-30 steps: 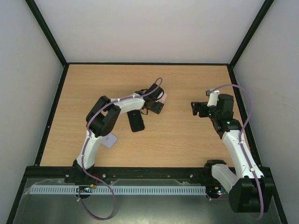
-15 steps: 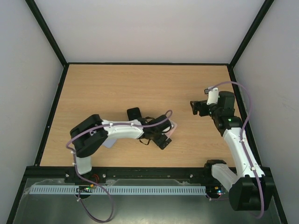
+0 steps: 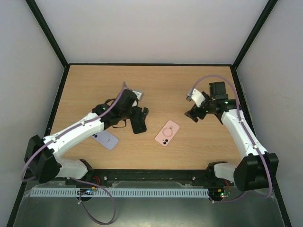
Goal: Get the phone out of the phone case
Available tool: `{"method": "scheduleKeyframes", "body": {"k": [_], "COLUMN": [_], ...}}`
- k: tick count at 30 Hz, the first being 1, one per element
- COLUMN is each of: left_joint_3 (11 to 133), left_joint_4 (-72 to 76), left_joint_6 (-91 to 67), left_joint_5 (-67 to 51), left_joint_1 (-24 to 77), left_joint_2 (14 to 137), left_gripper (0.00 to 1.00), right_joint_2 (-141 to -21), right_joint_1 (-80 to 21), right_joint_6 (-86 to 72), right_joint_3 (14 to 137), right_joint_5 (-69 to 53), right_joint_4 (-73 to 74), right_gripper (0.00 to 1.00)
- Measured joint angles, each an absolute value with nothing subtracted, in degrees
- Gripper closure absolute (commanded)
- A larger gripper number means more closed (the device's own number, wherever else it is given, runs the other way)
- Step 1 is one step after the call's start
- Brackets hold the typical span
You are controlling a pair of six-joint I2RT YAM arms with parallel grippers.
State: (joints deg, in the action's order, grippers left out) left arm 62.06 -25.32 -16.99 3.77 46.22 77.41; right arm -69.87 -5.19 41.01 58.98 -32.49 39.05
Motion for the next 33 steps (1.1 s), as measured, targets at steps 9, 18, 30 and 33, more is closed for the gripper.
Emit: {"method": "scheduleKeyframes", "body": {"k": [9, 18, 30, 33], "left_joint_3": [56.23, 53.10, 48.90, 48.66], "left_joint_4": [-22.57, -21.50, -19.59, -19.57], "left_joint_6": [-14.55, -13.26, -12.62, -12.62], "left_joint_5": [12.93, 14.33, 16.12, 16.12], "left_joint_1": [37.23, 33.47, 26.85, 26.30], "left_joint_2": [71.79, 67.75, 66.08, 65.65], "left_gripper": [0.00, 0.00, 0.00, 0.00], "right_joint_2": [-83.83, -93.01, -98.37, -98.26], "right_joint_1": [-19.05, -21.02, -29.50, -32.47], "right_joint_6": [52.99, 61.63, 73.82, 77.65], "right_joint_3": [69.41, 75.40, 75.66, 73.54], "right_joint_5": [-24.03, -22.48, -17.69, -15.64], "right_joint_4": [42.85, 48.93, 53.39, 52.14], "right_gripper": [0.02, 0.02, 0.02, 0.02]}}
